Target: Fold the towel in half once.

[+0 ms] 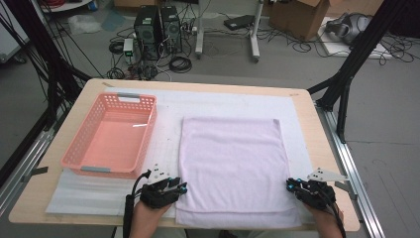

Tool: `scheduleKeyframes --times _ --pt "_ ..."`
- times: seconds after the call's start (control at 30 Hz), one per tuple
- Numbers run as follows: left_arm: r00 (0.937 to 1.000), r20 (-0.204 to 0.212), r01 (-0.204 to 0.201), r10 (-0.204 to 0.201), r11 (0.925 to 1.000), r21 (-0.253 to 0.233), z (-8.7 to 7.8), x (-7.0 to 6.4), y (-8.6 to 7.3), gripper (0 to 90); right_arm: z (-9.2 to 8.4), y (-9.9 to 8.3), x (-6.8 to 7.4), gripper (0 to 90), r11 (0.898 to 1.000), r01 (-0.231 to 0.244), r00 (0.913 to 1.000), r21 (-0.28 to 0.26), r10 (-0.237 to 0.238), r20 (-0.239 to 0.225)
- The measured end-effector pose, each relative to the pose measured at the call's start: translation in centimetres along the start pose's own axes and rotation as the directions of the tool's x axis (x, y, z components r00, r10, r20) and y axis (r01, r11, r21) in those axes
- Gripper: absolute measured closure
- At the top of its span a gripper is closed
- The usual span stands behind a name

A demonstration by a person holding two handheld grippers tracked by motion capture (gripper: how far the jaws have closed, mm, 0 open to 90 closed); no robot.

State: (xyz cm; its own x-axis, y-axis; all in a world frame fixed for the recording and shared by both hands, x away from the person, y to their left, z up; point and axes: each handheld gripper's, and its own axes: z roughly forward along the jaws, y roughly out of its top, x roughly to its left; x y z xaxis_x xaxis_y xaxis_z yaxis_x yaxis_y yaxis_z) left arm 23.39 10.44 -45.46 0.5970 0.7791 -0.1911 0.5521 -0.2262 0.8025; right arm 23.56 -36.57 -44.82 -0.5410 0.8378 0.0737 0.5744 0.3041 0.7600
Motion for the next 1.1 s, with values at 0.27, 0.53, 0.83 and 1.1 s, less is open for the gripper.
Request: scheduleKeyframes --times 0.27,0.53,0.83,1.1 --pt "0.9995 0.030 -0.012 0.012 0.9999 -0.005 0.0 0.1 0.1 85.1 -0.1 -0.1 0.1 87.2 1.000 -0.007 0.9999 -0.008 0.007 -0.009" --pt "0.9980 0.064 0.012 -0.007 0.9978 -0.065 -1.0 0.3 0.3 83.2 -1.0 0.4 0.4 87.6 0.999 0.012 0.9996 -0.052 -0.014 -0.026" --pt "0.9975 0.069 0.018 -0.013 0.9973 -0.071 -1.3 0.1 0.2 76.3 -1.8 0.4 0.5 86.3 0.997 0.005 0.9994 -0.074 -0.008 -0.035" --pt "0.9976 0.061 0.035 -0.033 0.9990 -0.027 -1.2 -0.1 -0.2 80.1 -1.6 -0.2 0.6 71.8 0.999 0.000 0.9986 -0.035 -0.002 -0.052"
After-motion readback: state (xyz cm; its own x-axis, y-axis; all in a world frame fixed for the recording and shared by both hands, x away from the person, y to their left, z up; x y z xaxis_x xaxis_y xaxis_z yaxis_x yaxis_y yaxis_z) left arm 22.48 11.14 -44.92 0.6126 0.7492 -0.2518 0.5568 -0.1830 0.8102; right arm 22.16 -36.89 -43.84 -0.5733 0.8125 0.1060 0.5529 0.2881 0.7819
